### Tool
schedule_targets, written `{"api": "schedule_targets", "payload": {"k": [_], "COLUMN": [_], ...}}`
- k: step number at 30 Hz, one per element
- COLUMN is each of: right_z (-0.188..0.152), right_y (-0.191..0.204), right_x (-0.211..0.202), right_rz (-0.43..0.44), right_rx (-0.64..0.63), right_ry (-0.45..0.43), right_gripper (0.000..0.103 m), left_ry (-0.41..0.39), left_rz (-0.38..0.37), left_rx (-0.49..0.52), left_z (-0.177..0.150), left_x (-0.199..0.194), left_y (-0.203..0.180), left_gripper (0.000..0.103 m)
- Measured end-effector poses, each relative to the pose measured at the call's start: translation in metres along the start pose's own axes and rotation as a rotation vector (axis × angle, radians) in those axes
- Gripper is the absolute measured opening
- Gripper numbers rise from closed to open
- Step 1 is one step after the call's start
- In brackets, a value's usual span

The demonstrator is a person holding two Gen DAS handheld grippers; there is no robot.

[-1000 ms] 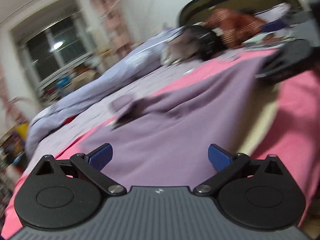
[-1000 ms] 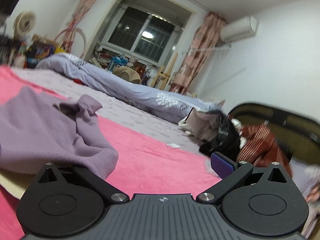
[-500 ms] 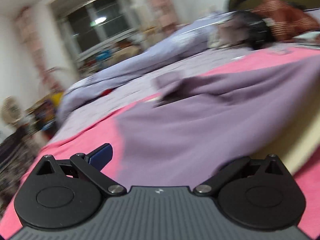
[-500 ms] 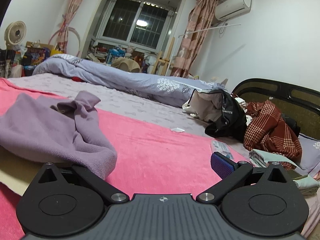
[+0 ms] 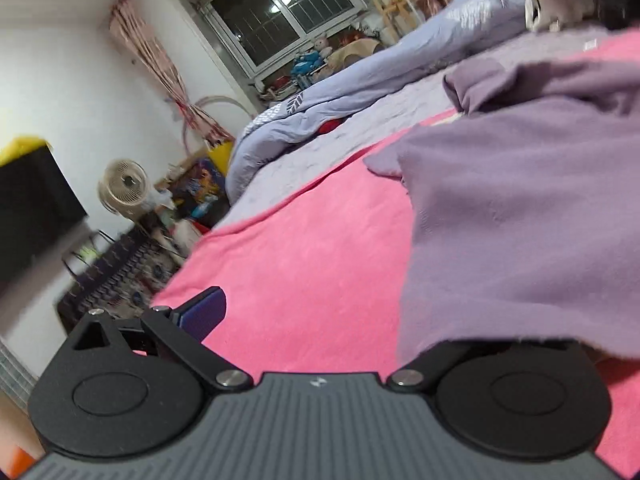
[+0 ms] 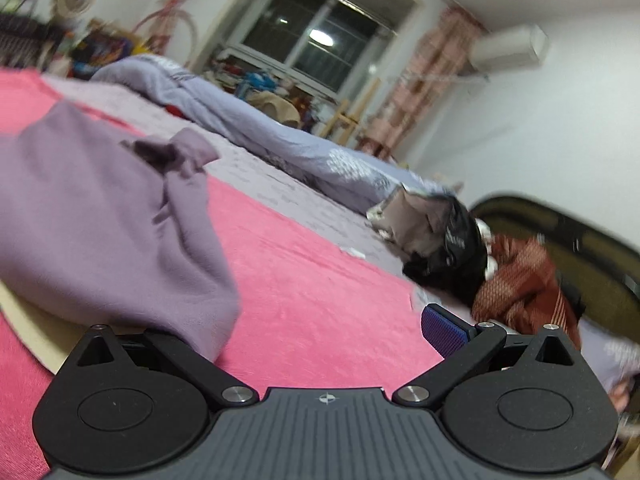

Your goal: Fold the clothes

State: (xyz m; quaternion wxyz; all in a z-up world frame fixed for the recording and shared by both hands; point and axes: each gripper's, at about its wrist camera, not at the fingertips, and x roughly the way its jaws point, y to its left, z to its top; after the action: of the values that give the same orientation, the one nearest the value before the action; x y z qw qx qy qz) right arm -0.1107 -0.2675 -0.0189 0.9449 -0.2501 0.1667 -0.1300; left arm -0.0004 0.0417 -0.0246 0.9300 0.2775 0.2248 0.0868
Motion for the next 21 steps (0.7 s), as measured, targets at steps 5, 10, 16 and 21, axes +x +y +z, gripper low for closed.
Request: {"api": "schedule_targets", "payload": {"k": [5, 10, 16, 21], "right_z": [-0.014, -0.009, -0.008, -0.024], "right_y": [0.022, -0.014, -0.054, -0.054], "right_x": [0.002, -0.01, -0.032, -0.047], "right_rz": [-0.14, -0.081, 0.16, 0.211], "right_rx": [-0.242, -0.154, 0.029, -0.084], "right_ry": [-0.073, -0.082, -0.047, -0.009], "right_gripper": [0.103, 0.103, 0.103, 0.103], "left_ry": [0.044, 0.045, 0.023, 0.007], "left_rz": [0.001, -0.079, -0.064, -0.107], "left_rx": [-0.117, -0.201, -0.149, -0.159], "left_z": [0.008, 0.005, -0.001, -0.004], "left_x": [0.01, 0.001, -0.014, -0.032], "left_y": [0.016, 0.041, 0.039, 0.039], "left_gripper": [0.103, 0.103, 0.103, 0.103]}}
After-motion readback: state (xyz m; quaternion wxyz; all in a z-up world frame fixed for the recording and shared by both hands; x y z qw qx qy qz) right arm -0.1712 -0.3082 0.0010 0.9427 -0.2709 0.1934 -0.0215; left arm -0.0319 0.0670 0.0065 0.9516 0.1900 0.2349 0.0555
